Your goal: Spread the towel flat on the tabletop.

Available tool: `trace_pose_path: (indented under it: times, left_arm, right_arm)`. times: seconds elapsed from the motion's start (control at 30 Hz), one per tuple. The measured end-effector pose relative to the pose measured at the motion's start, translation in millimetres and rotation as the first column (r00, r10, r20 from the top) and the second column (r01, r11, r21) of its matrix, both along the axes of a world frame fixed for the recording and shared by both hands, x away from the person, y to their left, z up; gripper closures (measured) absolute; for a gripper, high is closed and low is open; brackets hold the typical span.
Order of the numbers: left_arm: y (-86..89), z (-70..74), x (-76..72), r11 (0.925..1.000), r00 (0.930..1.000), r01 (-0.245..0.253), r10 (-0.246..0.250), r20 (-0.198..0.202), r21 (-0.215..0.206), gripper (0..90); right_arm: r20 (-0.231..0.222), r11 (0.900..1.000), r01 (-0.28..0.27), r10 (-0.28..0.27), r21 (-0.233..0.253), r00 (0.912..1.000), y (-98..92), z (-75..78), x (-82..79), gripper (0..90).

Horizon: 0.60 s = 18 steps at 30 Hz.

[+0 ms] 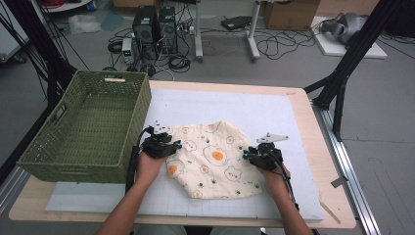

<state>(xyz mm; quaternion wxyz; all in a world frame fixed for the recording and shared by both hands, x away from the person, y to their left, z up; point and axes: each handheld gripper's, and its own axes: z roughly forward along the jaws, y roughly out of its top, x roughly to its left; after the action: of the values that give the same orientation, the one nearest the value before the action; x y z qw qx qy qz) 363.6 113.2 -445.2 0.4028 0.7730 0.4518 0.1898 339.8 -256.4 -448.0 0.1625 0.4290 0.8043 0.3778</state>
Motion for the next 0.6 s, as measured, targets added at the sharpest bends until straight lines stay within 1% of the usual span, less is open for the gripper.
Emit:
trace_pose_path:
  times: [0.03, 0.07, 0.1, 0.13, 0.2, 0.23, 0.3, 0.33, 0.37, 0.43, 0.47, 0.5, 0.53, 0.6]
  left_arm:
    - [-0.5, -0.2, 0.0, 1.0, 1.0, 0.001, -0.001, 0.0, -0.002, 56.2]
    - [-1.0, 0.0, -0.3, 1.0, 1.0, 0.003, -0.003, -0.001, -0.001, 56.1]
    - [-1.2, 0.4, -0.6, 1.0, 1.0, 0.005, -0.005, 0.002, -0.002, 56.1]
    - [-1.6, 0.8, -1.0, 1.0, 1.0, 0.006, -0.006, 0.005, -0.008, 56.1]
    - [-0.9, 1.8, -1.6, 0.9999, 0.9999, 0.01, -0.01, 0.01, -0.007, 56.1]
    - [-0.1, 2.3, -1.8, 0.9999, 0.9999, 0.012, -0.012, 0.008, -0.008, 56.0]
    - [1.4, 2.9, -1.7, 0.9998, 0.9999, 0.007, -0.007, 0.008, -0.018, 55.6]
    - [1.9, 3.2, -1.7, 0.9997, 0.9999, 0.007, -0.007, 0.009, -0.022, 55.4]
    - [2.0, 3.7, -2.2, 0.9997, 0.9999, 0.006, -0.006, 0.014, -0.024, 55.1]
    - [2.0, 4.3, -2.6, 0.9997, 0.9999, 0.007, -0.007, 0.013, -0.024, 54.9]
    - [2.0, 5.0, -3.1, 0.9995, 0.9998, 0.01, -0.009, 0.017, -0.031, 54.7]
    - [2.0, 5.0, -3.1, 0.9995, 0.9998, 0.01, -0.009, 0.017, -0.031, 54.5]
    - [1.9, 5.3, -3.1, 0.9994, 0.9998, 0.009, -0.009, 0.019, -0.034, 54.2]
    - [1.2, 4.9, -3.0, 0.9989, 0.9998, 0.009, -0.008, 0.019, -0.045, 53.5]
  right_arm:
    - [-0.001, 1.0, -0.02, 0.02, -0.004, 0.9998, 0.7, 0.5, -1.1, 86.1]
    - [0.002, 0.999, -0.044, 0.044, -0.033, 0.999, 2.8, 2.2, -4.4, 87.5]
    - [0.002, 0.999, -0.044, 0.044, -0.033, 0.999, 2.8, 2.2, -4.4, 87.5]
    - [-0.01, 0.997, -0.06, 0.06, -0.041, 0.9982, 1.4, 4.1, -8.1, 87.6]
    - [-0.013, 0.997, -0.061, 0.06, -0.041, 0.9981, 0.3, 5.0, -10.0, 87.6]
    - [-0.004, 0.997, -0.063, 0.063, -0.048, 0.998, -4.5, 9.2, -16.7, 87.6]
    - [-0.004, 0.997, -0.064, 0.064, -0.052, 0.998, -9.8, 12.1, -23.1, 87.6]
    - [-0.006, 0.996, -0.063, 0.062, -0.066, 0.998, -12.5, 12.8, -26.3, 87.6]
    - [-0.014, 0.995, -0.062, 0.061, -0.078, 0.998, -15.3, 12.9, -29.7, 87.5]
    - [-0.019, 0.994, -0.064, 0.063, -0.086, 0.9978, -18.7, 12.6, -32.6, 87.5]
    - [-0.033, 0.991, -0.068, 0.064, -0.116, 0.9974, -24.8, 12.7, -40.2, 87.5]
    - [-0.033, 0.991, -0.068, 0.064, -0.116, 0.9974, -24.8, 12.7, -40.2, 87.5]
    - [-0.047, 0.989, -0.072, 0.067, -0.128, 0.9967, -30.4, 13.1, -48.9, 87.5]
    - [-0.052, 0.991, -0.07, 0.064, -0.116, 0.9966, -35.4, 13.1, -56.1, 86.6]
